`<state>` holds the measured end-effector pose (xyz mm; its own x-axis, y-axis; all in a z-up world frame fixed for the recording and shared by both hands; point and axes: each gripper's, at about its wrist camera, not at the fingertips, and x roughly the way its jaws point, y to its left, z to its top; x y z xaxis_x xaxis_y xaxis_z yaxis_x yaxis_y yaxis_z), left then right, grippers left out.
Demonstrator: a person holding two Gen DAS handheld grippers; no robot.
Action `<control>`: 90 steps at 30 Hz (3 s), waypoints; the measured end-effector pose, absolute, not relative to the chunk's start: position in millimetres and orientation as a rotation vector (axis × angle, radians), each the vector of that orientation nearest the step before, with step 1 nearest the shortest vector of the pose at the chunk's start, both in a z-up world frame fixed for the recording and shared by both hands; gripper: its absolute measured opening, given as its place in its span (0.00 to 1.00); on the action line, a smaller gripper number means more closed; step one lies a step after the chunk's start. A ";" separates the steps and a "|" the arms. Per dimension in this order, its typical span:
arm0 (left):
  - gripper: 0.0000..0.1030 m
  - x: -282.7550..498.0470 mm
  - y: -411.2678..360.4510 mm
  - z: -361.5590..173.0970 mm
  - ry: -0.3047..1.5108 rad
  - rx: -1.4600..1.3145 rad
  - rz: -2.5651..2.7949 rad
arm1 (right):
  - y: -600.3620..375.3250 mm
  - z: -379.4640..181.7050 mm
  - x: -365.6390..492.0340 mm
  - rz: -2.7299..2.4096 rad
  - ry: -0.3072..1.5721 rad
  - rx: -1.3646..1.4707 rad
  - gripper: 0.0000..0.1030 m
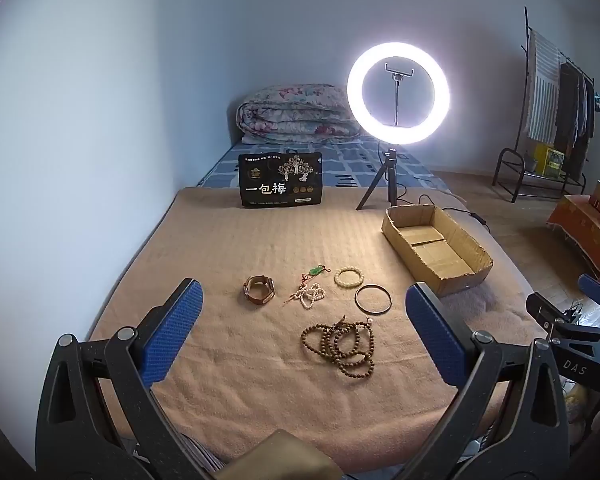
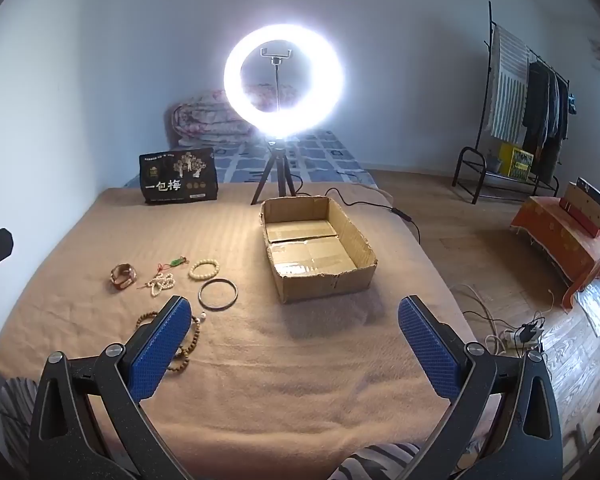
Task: Organize jewelry
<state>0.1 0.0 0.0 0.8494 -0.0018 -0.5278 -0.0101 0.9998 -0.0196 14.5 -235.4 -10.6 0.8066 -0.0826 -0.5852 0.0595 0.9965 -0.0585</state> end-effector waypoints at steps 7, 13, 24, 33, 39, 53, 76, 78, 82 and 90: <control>1.00 0.2 0.2 -0.2 0.554 -0.022 0.007 | -235.0 -6.5 13.6 -0.074 0.626 -0.051 1.00; 1.00 0.2 0.8 -0.2 0.554 -0.028 0.006 | -227.0 -13.2 18.0 -0.071 0.635 -0.067 1.00; 1.00 2.8 3.0 -0.3 0.553 -0.028 0.009 | -225.0 -15.7 17.8 -0.070 0.639 -0.071 1.00; 1.00 4.1 2.9 1.8 0.550 -0.029 0.008 | -222.3 -16.1 17.2 -0.067 0.640 -0.077 1.00; 1.00 1.6 0.7 2.4 0.549 -0.028 0.009 | -221.5 -16.0 17.8 -0.066 0.641 -0.078 1.00; 1.00 4.3 2.3 -1.4 0.553 -0.029 0.010 | -214.7 -17.2 23.8 -0.062 0.650 -0.091 1.00; 1.00 35.0 24.5 -34.2 0.608 -0.042 0.032 | -203.3 -39.9 49.5 -0.041 0.704 -0.115 1.00; 1.00 39.7 27.5 -38.2 0.617 -0.038 0.027 | -200.9 -43.9 52.9 -0.029 0.709 -0.125 1.00; 1.00 51.7 35.5 -48.1 0.642 -0.031 0.008 | -190.5 -57.3 61.7 0.014 0.719 -0.170 1.00; 0.99 76.5 55.6 -82.3 0.718 -0.038 -0.008 | -171.4 -99.4 84.7 0.178 0.857 -0.163 1.00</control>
<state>76.5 55.6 -82.3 0.7531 -0.0205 -0.6576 -0.0058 0.9993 -0.0377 84.7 -171.4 -99.4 0.6415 0.0898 -0.7618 -0.2208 0.9727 -0.0712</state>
